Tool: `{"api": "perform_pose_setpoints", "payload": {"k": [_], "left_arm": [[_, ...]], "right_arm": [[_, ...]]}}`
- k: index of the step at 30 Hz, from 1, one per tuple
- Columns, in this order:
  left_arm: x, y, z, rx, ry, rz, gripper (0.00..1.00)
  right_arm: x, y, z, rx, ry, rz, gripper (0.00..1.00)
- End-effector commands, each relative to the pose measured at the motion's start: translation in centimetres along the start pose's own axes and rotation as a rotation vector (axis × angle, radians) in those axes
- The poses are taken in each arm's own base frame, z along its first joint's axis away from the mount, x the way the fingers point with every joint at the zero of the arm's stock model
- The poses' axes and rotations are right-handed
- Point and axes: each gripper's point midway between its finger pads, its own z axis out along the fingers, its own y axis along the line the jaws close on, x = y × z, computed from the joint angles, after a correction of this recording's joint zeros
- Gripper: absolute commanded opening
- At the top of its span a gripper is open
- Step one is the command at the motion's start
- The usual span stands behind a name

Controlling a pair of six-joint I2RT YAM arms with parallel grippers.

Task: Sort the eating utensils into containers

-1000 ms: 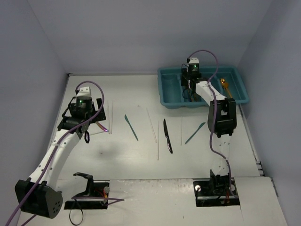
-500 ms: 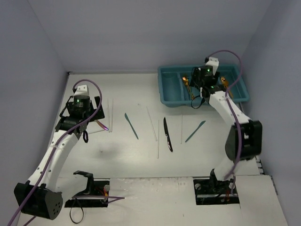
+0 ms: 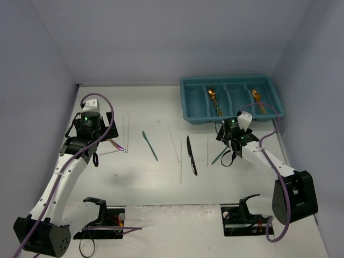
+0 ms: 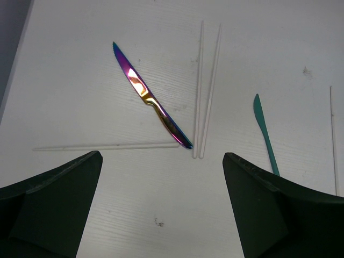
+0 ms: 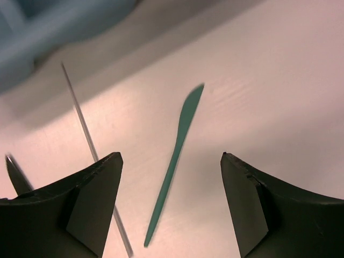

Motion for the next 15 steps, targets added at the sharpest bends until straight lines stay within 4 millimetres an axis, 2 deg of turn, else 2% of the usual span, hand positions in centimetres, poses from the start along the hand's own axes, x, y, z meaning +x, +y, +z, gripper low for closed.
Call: {"api": "perform_pose_setpoints", "payload": {"k": [1, 6, 15], "left_arm": [[-2.7, -0.4, -0.9, 0.025, -0.078, -0.032, 0.94], [-2.6, -0.4, -0.8, 0.029, -0.068, -0.034, 0.94], [-2.4, -0.5, -0.6, 0.03, -0.059, -0.032, 0.94]], "right_arm": [[3.3, 1.5, 0.3, -0.008, 0.051, 0.082, 0.71], [6.2, 0.5, 1.8, 0.065, 0.113, 0.114, 0.67], [7.7, -0.8, 2.5, 0.128, 0.13, 0.145, 0.6]]}}
